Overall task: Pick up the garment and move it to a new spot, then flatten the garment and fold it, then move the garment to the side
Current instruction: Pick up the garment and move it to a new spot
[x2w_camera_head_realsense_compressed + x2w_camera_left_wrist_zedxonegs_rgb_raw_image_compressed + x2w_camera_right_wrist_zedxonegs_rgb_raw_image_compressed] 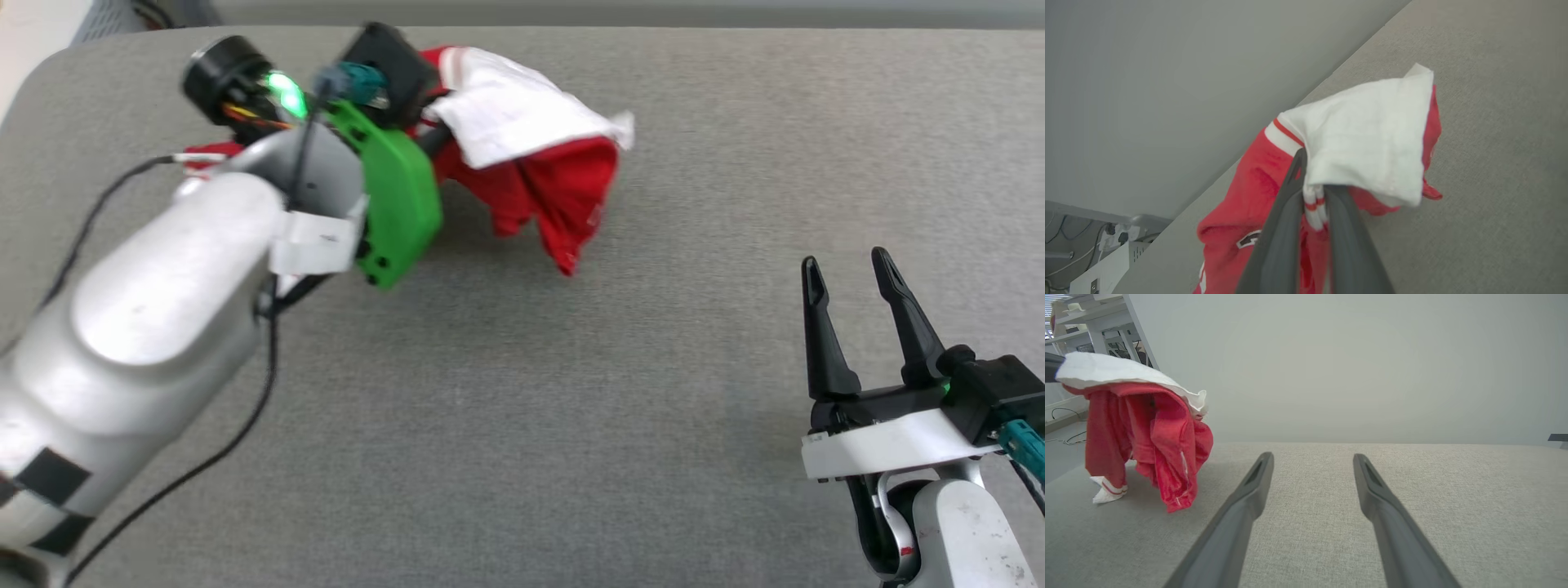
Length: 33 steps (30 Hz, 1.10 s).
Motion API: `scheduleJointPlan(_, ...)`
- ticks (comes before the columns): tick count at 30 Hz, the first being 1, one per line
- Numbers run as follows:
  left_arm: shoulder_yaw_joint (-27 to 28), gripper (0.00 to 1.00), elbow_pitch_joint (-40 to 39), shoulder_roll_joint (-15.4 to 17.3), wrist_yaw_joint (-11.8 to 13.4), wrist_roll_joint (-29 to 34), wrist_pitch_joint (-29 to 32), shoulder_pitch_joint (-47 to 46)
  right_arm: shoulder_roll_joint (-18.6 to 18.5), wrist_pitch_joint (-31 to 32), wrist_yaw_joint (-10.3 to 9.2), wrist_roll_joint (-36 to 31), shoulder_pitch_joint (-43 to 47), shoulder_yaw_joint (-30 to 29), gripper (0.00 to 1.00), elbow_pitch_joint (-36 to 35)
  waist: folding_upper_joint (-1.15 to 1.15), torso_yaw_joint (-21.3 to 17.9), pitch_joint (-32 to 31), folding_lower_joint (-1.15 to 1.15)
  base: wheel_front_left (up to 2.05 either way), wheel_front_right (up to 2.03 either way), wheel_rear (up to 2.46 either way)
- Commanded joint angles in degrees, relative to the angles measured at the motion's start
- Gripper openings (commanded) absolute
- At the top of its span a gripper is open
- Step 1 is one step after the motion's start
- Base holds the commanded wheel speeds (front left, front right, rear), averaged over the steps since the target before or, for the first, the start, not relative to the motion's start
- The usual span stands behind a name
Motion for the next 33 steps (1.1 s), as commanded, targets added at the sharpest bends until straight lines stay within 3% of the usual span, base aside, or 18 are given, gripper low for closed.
scheduleJointPlan(1,-0.8,0.0,0.31,-1.66,-0.16,0.61,-0.95,-1.29,0.09,-0.27,-0.04,0.86,0.68,0.05,1.0,0.11,0.0,-3.69,-0.71,0.0,0.0,0.0,0.0)
scheduleJointPlan(9,-6.68,0.0,7.32,-12.27,-0.16,1.27,-5.95,-1.59,0.11,-0.27,-0.04,2.95,1.02,-0.56,1.0,-0.14,0.0,-8.52,0.24,0.0,0.0,0.0,0.0)
scheduleJointPlan(20,-14.26,0.0,20.08,-27.26,-0.16,2.18,-13.64,1.91,0.12,-0.27,-0.04,3.48,-0.13,-2.75,1.0,-1.12,0.0,-10.68,3.51,0.0,0.0,0.0,0.0)
scheduleJointPlan(27,-16.7,0.0,25.26,-30.21,-0.16,3.23,-13.93,6.46,0.12,-0.27,-0.04,3.54,-0.86,-3.95,1.0,-1.28,0.0,-11.06,4.82,0.0,0.0,0.0,0.0)
scheduleJointPlan(33,-16.94,0.0,24.21,-30.77,-0.16,6.43,-10.64,12.61,0.12,-0.27,-0.04,3.41,-0.97,-4.45,1.0,-1.0,0.0,-10.66,4.67,0.0,0.0,0.0,0.0)
